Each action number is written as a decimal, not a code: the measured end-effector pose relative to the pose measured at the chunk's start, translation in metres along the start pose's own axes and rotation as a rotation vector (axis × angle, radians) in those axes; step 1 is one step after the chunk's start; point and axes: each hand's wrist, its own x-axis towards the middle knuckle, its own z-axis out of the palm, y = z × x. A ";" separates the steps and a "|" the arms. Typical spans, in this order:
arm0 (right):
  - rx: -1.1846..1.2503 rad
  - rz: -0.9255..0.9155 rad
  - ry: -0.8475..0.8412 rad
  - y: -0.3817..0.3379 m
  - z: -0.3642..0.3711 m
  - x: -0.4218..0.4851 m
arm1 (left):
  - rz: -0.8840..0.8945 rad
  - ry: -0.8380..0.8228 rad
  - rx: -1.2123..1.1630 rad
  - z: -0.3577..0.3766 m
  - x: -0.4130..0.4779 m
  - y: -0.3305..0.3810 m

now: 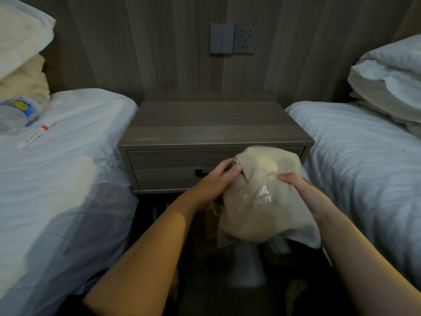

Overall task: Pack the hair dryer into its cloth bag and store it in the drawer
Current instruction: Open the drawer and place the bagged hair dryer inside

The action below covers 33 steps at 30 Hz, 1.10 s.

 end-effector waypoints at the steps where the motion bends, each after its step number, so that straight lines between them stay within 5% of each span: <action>1: -0.018 -0.027 0.057 -0.003 -0.004 0.000 | 0.031 0.068 0.122 -0.007 0.006 -0.005; 4: -0.065 -0.069 0.150 -0.011 -0.012 -0.003 | 0.070 0.276 0.630 -0.028 0.026 -0.031; 7: -0.092 -0.087 0.176 -0.012 -0.015 -0.003 | 0.031 0.239 0.830 -0.031 0.032 -0.049; 20: 0.126 -0.112 0.091 -0.024 -0.016 -0.012 | -0.018 0.303 0.863 -0.026 0.020 -0.028; 23: 0.151 -0.141 0.071 -0.026 -0.016 -0.015 | 0.133 0.392 1.003 -0.022 0.005 -0.020; 27: 0.193 -0.145 0.033 -0.034 -0.009 -0.027 | 0.639 0.640 1.083 -0.019 -0.008 -0.012; 29: 0.190 -0.173 -0.002 -0.039 -0.001 -0.034 | 0.559 0.621 1.030 -0.024 -0.010 -0.006; 33: 0.220 -0.262 -0.063 -0.055 0.022 -0.043 | 0.037 0.411 0.969 -0.026 -0.016 0.016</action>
